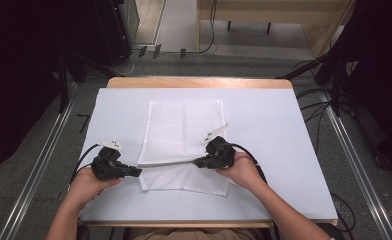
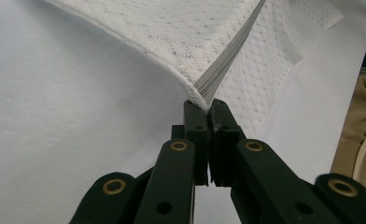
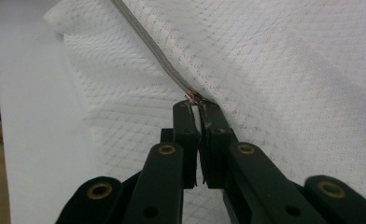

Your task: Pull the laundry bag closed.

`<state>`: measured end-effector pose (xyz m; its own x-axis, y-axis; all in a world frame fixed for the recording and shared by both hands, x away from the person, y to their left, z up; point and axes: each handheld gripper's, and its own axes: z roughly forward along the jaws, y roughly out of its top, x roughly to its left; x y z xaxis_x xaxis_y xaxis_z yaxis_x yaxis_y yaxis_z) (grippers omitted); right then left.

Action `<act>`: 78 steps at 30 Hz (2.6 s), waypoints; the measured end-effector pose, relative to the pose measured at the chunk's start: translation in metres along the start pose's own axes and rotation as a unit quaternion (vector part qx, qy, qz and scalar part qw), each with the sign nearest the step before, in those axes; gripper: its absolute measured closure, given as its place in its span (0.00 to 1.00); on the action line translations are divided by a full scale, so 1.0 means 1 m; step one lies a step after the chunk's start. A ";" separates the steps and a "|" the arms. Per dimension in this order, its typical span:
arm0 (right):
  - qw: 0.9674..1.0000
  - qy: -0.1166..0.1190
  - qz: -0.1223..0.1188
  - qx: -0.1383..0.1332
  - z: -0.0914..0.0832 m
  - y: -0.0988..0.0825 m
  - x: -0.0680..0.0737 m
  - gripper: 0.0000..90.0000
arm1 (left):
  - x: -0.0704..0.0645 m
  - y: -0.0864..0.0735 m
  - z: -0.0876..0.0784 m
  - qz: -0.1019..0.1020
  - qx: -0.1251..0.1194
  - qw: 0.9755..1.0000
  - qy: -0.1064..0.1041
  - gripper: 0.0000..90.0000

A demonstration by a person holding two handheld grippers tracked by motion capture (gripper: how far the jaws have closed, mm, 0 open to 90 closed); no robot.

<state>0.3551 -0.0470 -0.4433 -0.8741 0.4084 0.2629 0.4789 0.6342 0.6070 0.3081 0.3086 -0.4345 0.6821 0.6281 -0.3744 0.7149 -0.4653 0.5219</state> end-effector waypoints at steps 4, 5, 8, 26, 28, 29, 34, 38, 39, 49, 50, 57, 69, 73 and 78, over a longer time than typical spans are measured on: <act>1.000 0.001 0.000 0.001 -0.003 -0.003 -0.002 0.98 | 0.000 0.000 0.000 0.001 0.002 1.000 -0.003 0.99; 1.000 -0.001 0.000 0.004 -0.003 -0.004 -0.001 0.98 | 0.000 0.000 0.000 0.002 0.003 1.000 -0.003 0.99; 1.000 -0.001 -0.003 0.003 -0.004 -0.006 -0.002 0.98 | 0.000 0.000 0.000 0.002 0.006 1.000 -0.001 0.99; 1.000 -0.005 0.011 -0.002 -0.021 -0.019 -0.010 0.98 | 0.001 -0.001 0.000 0.000 0.005 1.000 -0.009 0.99; 1.000 -0.007 0.013 -0.003 -0.023 -0.020 -0.010 0.98 | 0.001 -0.001 0.000 -0.002 0.005 1.000 -0.009 0.99; 1.000 -0.007 0.014 -0.003 -0.024 -0.021 -0.011 0.98 | 0.001 -0.001 0.000 -0.001 0.007 1.000 -0.008 0.99; 1.000 -0.005 0.016 -0.002 -0.026 -0.026 -0.012 0.98 | 0.001 -0.001 -0.002 -0.005 0.003 1.000 -0.004 0.99; 1.000 -0.004 0.011 -0.005 -0.028 -0.027 -0.011 0.98 | 0.001 -0.001 -0.001 -0.004 0.004 1.000 -0.006 0.99; 1.000 -0.006 0.014 -0.002 -0.028 -0.027 -0.011 0.98 | 0.001 -0.001 -0.001 -0.003 0.003 1.000 -0.009 0.99; 1.000 -0.006 0.023 -0.002 -0.035 -0.033 -0.016 0.98 | 0.002 -0.002 -0.002 -0.008 0.004 1.000 -0.013 0.99; 1.000 -0.006 0.023 -0.003 -0.036 -0.034 -0.017 0.98 | 0.002 -0.002 -0.002 -0.006 0.005 1.000 -0.015 0.99; 1.000 -0.005 0.020 -0.005 -0.040 -0.037 -0.018 0.98 | 0.002 -0.001 -0.001 -0.006 0.008 1.000 -0.016 0.99; 1.000 -0.009 0.021 -0.001 -0.047 -0.043 -0.019 0.98 | 0.001 0.000 -0.001 -0.009 0.008 1.000 -0.013 1.00; 1.000 -0.005 0.027 0.003 -0.050 -0.045 -0.020 0.98 | 0.001 0.000 -0.002 -0.012 0.012 1.000 0.008 1.00; 0.998 -0.022 0.052 0.012 -0.056 -0.055 -0.028 0.98 | 0.003 0.003 -0.001 -0.028 0.003 1.000 -0.006 1.00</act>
<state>0.3492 -0.1303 -0.4418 -0.8155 0.5006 0.2906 0.5692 0.6026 0.5593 0.3126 0.3101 -0.4328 0.6429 0.6457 -0.4120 0.7527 -0.4331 0.4958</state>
